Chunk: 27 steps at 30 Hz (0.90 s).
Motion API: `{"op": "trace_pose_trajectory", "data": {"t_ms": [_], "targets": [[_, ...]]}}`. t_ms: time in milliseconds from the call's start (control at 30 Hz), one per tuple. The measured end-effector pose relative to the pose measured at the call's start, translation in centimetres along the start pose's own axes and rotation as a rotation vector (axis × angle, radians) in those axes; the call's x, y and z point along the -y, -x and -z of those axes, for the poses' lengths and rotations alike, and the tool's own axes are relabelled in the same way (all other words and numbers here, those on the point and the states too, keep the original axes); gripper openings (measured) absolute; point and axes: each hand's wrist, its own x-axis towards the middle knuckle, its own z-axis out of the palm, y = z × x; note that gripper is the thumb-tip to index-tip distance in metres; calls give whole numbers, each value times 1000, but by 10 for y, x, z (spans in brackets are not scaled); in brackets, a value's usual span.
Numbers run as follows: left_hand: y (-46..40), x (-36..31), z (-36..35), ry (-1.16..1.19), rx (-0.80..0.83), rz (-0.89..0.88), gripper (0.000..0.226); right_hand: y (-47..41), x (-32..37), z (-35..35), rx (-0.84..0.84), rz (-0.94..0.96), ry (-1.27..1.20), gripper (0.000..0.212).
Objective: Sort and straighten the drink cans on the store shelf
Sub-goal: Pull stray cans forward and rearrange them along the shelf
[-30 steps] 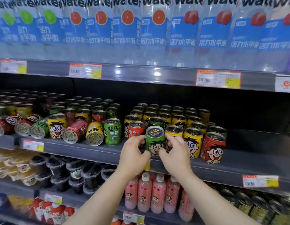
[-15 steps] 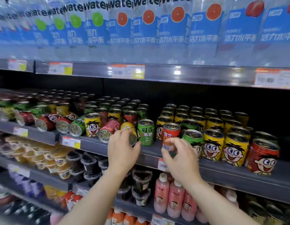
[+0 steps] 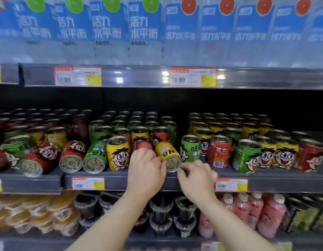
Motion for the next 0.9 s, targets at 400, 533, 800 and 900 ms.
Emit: {"op": "trace_pose_trajectory", "data": {"t_ms": [400,533,800,900], "targets": [[1,13,11,360,17,198,56,-12,31,15,3,-73,-246,48],[12,28,23,133,-21,404,57,8,37,2,-134,44,-197,29],[32,31,7,-15,234,543,66,17,60,-23,213,109,-1,47],[32,37,13,179,169,542,50,20,60,-24,198,110,-114,51]]}}
